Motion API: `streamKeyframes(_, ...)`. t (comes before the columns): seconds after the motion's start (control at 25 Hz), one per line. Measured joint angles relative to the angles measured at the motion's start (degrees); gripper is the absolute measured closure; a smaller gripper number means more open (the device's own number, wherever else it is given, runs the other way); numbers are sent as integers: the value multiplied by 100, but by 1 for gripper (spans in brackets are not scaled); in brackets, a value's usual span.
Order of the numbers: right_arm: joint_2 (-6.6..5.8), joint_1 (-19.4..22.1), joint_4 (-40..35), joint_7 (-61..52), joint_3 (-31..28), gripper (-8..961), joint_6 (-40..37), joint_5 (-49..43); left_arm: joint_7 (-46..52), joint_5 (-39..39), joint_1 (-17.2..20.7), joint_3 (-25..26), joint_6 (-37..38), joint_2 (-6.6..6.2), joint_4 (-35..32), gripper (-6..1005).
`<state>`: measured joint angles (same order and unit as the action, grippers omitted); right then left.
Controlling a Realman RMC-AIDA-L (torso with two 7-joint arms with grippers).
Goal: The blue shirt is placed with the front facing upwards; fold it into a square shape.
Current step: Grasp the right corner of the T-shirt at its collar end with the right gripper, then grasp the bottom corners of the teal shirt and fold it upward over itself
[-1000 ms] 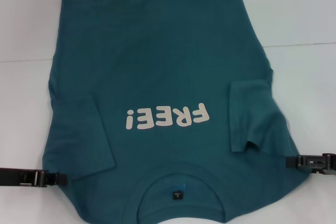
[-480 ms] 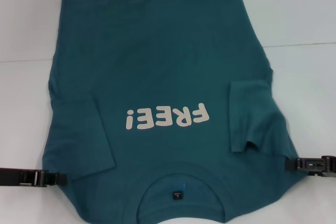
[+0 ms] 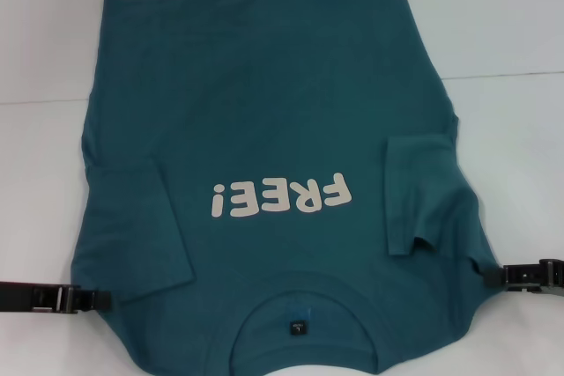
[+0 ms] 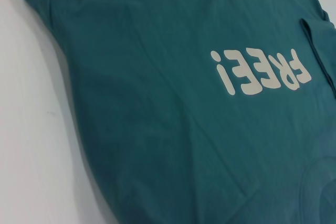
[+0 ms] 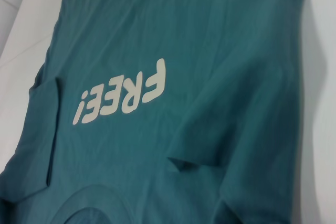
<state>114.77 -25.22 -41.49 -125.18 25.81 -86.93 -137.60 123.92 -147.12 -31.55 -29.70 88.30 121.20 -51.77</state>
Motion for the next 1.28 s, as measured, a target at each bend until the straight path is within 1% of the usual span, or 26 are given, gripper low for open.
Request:
streamKeyframes(0.16,-15,17,0,-103,-22,510,53,-3,-5,0,0,4,-1,-8,0,970)
streamKeyframes(0.72,-59,52,165,-94,-47,918,207,20,-26,0,6,4,-15,-10,0,970)
streamKeyframes(1.0,-113,163,185,93,-198,918,149,47,-15,-1,35,8,85,-26,-27,971)
streamKeyframes(1.28,-130,342,177,344,-494,918,-30,60,17,-70,72,30,402,-120,-119,971)
